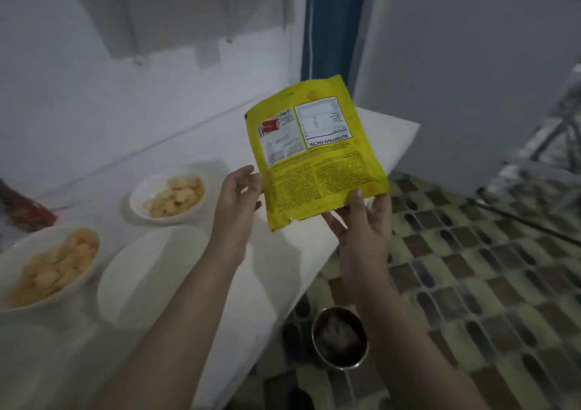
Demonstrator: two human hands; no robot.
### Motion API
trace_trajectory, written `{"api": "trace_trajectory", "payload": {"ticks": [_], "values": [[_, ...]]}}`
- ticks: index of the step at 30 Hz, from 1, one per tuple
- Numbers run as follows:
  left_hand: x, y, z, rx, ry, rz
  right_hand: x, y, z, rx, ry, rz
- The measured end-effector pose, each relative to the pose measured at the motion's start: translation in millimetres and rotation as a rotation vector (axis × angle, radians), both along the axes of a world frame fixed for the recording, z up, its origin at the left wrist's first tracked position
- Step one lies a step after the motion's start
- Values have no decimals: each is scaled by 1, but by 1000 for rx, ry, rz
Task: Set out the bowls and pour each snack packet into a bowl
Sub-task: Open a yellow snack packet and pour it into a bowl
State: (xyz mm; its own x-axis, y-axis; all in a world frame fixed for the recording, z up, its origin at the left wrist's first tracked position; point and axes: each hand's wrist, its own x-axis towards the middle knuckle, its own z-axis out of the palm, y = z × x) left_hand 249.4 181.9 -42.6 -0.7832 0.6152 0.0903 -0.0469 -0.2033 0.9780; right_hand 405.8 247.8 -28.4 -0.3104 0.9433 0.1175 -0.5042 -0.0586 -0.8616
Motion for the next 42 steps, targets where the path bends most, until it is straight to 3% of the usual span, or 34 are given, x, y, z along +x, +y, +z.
{"api": "trace_trajectory", "payload": {"ticks": [7, 14, 16, 20, 28, 37, 42], "values": [[125, 46, -78, -151, -41, -267, 134, 16, -70, -126, -240, -332], [176, 57, -211, -431, -87, -325, 196, 27, -187, -304, -540, -367], [178, 59, -258, -500, -135, -291, 198, 39, -232, -304, -718, -316], [171, 65, -362, -618, -190, -232, 193, 76, -353, -76, -1163, -95], [141, 90, -540, -752, -156, -262, 142, 112, -515, 193, -1692, 359], [125, 111, -632, -798, -107, -295, 74, 148, -621, 431, -1849, 403], [128, 108, -620, -776, -107, -307, 67, 131, -630, 226, -1645, 246]]}}
